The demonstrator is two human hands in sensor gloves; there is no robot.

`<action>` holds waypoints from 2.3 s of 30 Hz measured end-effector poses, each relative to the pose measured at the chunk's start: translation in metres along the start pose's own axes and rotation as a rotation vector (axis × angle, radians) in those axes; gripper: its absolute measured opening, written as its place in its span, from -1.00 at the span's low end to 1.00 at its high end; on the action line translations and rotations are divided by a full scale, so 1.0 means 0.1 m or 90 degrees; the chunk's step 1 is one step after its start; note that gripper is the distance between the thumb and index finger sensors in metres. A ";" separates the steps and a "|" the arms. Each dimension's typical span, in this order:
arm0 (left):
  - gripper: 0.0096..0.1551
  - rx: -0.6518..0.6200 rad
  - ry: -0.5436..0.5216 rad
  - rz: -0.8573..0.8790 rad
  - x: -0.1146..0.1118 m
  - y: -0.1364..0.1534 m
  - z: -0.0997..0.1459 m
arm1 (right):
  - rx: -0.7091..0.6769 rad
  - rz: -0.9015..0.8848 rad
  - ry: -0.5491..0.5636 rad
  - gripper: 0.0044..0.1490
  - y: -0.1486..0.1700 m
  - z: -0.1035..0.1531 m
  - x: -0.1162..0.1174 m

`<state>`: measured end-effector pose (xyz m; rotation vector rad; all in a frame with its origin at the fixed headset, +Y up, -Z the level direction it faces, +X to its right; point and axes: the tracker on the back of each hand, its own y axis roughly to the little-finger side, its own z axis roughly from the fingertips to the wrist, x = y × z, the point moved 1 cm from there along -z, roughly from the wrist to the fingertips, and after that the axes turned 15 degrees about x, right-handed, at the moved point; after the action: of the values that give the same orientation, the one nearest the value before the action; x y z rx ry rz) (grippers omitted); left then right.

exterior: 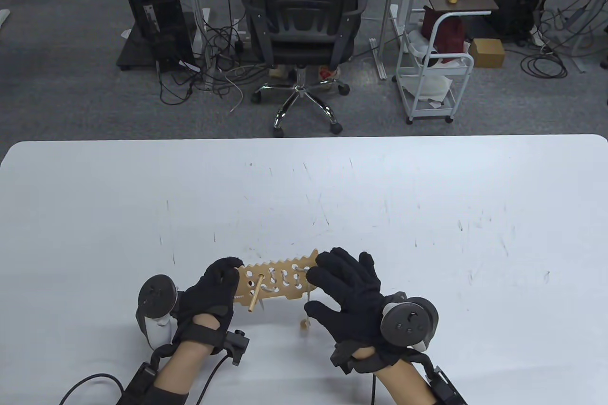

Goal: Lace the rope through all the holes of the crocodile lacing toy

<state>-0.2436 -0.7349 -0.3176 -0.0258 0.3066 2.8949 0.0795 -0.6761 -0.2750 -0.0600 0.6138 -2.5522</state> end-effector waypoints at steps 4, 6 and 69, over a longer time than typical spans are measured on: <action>-0.43 0.007 0.003 -0.013 -0.04 0.01 0.01 | -0.023 0.060 -0.020 -0.26 -0.06 0.02 0.10; -0.43 0.010 0.009 -0.018 -0.06 0.01 0.01 | -0.036 0.083 -0.032 -0.25 -0.09 0.03 0.16; -0.43 0.064 0.037 -0.062 -0.14 0.12 -0.07 | -0.031 0.176 -0.013 -0.51 -0.07 -0.02 0.13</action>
<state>-0.2331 -0.7506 -0.3210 -0.1046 0.4481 2.7826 0.0648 -0.6765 -0.2749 -0.0167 0.6295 -2.2671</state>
